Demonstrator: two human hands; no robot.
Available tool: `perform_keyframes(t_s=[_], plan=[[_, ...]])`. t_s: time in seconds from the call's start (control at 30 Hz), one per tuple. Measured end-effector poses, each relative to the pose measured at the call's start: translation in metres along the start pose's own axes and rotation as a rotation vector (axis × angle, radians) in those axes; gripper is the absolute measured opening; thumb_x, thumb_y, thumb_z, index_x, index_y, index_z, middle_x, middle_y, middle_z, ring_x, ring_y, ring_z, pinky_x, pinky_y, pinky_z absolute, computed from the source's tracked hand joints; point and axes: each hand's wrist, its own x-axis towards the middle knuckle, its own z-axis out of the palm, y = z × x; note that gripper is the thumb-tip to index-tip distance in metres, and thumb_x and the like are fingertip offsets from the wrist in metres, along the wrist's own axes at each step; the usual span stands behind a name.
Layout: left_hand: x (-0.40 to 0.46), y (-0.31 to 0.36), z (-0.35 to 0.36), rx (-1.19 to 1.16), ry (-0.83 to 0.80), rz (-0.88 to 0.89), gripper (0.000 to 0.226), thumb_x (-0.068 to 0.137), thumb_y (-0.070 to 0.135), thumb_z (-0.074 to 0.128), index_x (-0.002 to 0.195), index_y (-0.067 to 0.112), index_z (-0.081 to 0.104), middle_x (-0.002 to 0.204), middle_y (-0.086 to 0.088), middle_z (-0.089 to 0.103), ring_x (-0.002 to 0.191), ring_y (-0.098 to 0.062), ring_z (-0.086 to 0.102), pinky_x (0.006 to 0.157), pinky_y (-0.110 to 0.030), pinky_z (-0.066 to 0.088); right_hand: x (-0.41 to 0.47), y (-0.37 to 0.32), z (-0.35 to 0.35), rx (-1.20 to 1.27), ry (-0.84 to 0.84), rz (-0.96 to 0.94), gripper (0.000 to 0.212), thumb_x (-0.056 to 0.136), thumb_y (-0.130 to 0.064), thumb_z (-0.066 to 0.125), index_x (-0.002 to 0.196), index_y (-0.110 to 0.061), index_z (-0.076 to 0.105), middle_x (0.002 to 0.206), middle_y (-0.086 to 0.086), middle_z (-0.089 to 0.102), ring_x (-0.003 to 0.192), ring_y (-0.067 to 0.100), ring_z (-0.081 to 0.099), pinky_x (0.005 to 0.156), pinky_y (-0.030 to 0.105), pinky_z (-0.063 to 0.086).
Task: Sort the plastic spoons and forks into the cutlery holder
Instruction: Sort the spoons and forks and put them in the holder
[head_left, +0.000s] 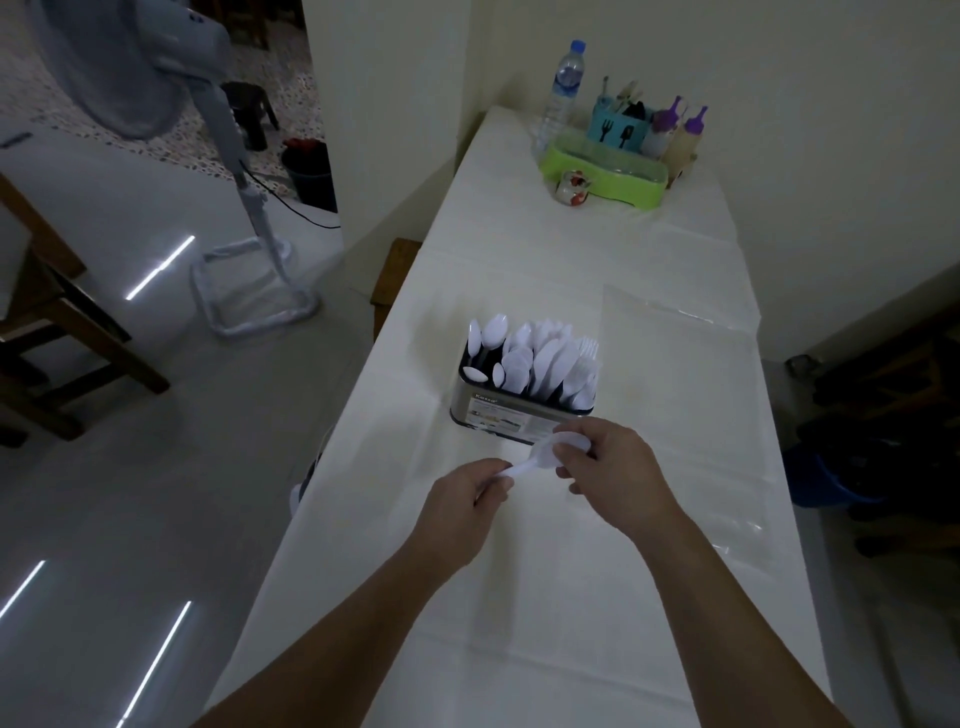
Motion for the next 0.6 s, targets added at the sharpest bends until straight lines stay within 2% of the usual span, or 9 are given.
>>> perform_keyframes(t_s=[0.1,0.13,0.2,0.27,0.33,0.4,0.47,0.6], plan=[[0.007,0.009,-0.001,-0.014,0.060,0.031,0.015,0.098,0.022,0.055,0.102,0.024,0.069,0.071,0.016,0.057,0.066,0.002,0.052,0.061,-0.012,0.035,0.010,-0.012,-0.007,-0.007,0.020,-0.008,0.022,0.093,-0.011,0.056,0.090,-0.026,0.071,0.086,0.005,0.074,0.069,0.010,0.072,0.065,0.032,0.060],[0.010,0.013,-0.002,-0.017,0.091,0.033,0.016,0.097,0.024,0.057,0.108,0.024,0.069,0.078,0.018,0.060,0.072,0.003,0.054,0.065,-0.012,0.037,0.014,-0.018,-0.009,-0.045,0.048,-0.044,0.020,0.093,-0.011,0.056,0.092,-0.024,0.072,0.087,0.003,0.074,0.072,0.011,0.072,0.068,0.032,0.059],[0.016,0.018,-0.006,-0.034,0.178,0.003,0.032,0.093,0.031,0.062,0.125,0.024,0.063,0.103,0.018,0.062,0.092,0.003,0.056,0.080,-0.013,0.040,0.022,-0.035,-0.016,-0.158,0.120,-0.151,0.018,0.092,-0.013,0.058,0.096,-0.021,0.075,0.091,0.000,0.075,0.079,0.015,0.072,0.077,0.031,0.057],[0.021,0.018,-0.012,-0.052,0.272,0.010,0.043,0.091,0.031,0.065,0.131,0.021,0.057,0.115,0.014,0.059,0.101,-0.002,0.055,0.085,-0.012,0.040,0.028,-0.059,-0.028,-0.229,0.200,-0.263,0.018,0.091,-0.013,0.059,0.098,-0.019,0.075,0.092,-0.001,0.075,0.080,0.017,0.072,0.079,0.029,0.055],[0.026,0.013,-0.020,0.033,0.324,0.061,0.039,0.091,0.021,0.061,0.130,0.017,0.056,0.116,0.008,0.060,0.099,-0.009,0.056,0.085,-0.016,0.044,0.034,-0.085,-0.040,-0.261,0.263,-0.364,0.018,0.091,-0.013,0.059,0.099,-0.020,0.074,0.091,0.000,0.076,0.081,0.018,0.072,0.080,0.029,0.054],[0.032,0.006,-0.027,0.165,0.338,0.102,0.042,0.091,0.014,0.056,0.132,0.013,0.057,0.126,0.001,0.060,0.112,-0.014,0.056,0.097,-0.024,0.046,0.043,-0.108,-0.048,-0.296,0.311,-0.436,0.019,0.092,-0.015,0.057,0.101,-0.021,0.073,0.092,-0.001,0.075,0.083,0.017,0.071,0.080,0.026,0.050],[0.040,0.000,-0.031,0.298,0.341,0.172,0.045,0.089,0.015,0.051,0.134,0.009,0.057,0.133,-0.005,0.059,0.121,-0.017,0.054,0.106,-0.026,0.042,0.054,-0.123,-0.049,-0.350,0.347,-0.491,0.020,0.093,-0.016,0.056,0.104,-0.020,0.072,0.093,0.000,0.075,0.085,0.019,0.070,0.079,0.025,0.047],[0.055,-0.004,-0.032,0.499,0.252,0.285,0.052,0.090,0.025,0.037,0.133,0.003,0.056,0.135,-0.012,0.059,0.129,-0.027,0.052,0.110,-0.034,0.038,0.083,-0.134,-0.036,-0.513,0.354,-0.562,0.023,0.095,-0.017,0.052,0.107,-0.020,0.071,0.095,0.007,0.074,0.086,0.029,0.067,0.078,0.035,0.051]])
